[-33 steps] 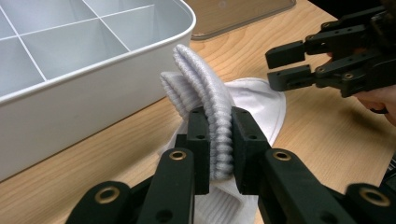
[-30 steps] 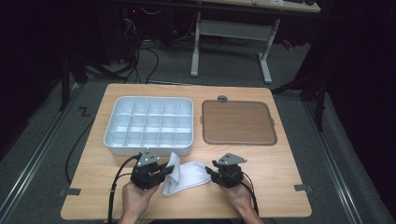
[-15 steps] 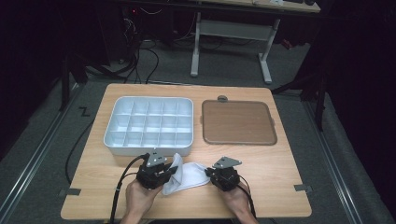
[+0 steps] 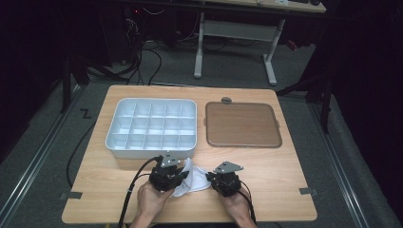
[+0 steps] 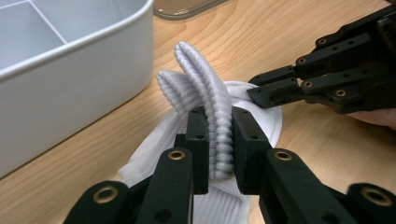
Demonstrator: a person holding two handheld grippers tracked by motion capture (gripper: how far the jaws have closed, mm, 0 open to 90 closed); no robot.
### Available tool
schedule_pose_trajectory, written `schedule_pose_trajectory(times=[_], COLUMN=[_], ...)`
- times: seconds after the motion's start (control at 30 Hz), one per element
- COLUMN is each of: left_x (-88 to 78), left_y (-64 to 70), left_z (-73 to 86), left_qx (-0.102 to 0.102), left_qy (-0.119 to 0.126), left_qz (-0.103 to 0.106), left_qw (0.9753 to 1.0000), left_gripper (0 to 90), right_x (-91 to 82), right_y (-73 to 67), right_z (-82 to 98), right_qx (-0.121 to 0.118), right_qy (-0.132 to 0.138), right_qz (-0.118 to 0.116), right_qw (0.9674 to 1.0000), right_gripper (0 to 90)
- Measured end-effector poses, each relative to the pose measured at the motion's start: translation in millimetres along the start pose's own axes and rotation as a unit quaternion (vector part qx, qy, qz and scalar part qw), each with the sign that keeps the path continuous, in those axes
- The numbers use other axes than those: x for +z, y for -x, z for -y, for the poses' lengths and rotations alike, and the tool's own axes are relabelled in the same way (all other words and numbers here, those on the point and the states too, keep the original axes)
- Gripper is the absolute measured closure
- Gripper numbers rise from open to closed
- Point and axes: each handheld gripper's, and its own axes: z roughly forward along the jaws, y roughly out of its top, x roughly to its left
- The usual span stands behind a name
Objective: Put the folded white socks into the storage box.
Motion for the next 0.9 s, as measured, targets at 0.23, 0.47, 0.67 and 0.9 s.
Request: schedule_pose_trajectory(times=[0.23, 0.47, 0.67, 0.9], left_x=[11.0, 25.6, 31.3, 32.9], left_y=[13.7, 14.8, 13.1, 13.5], left_z=[7.9, 16.4, 21.4, 24.5], left_qx=[0.020, 0.028, 0.033, 0.032], left_qy=[-0.014, -0.032, -0.034, -0.036], left_qz=[0.011, 0.003, 0.011, 0.018], left_qw=[0.9996, 0.9991, 0.9988, 0.9987], left_gripper=[78.6, 77.1, 76.5, 70.1], right_x=[0.8, 2.0, 3.4, 4.1], right_y=[0.8, 0.2, 0.7, 2.2], right_z=[-0.3, 0.7, -0.4, -0.9], right_qx=[0.004, 0.006, 0.007, 0.006], right_qy=[-0.001, 0.003, 0.001, 0.001], right_qz=[-0.003, -0.003, -0.008, -0.011], right_qw=[1.0000, 1.0000, 0.9999, 0.9999], right_gripper=[86.0, 86.1, 86.0, 85.8])
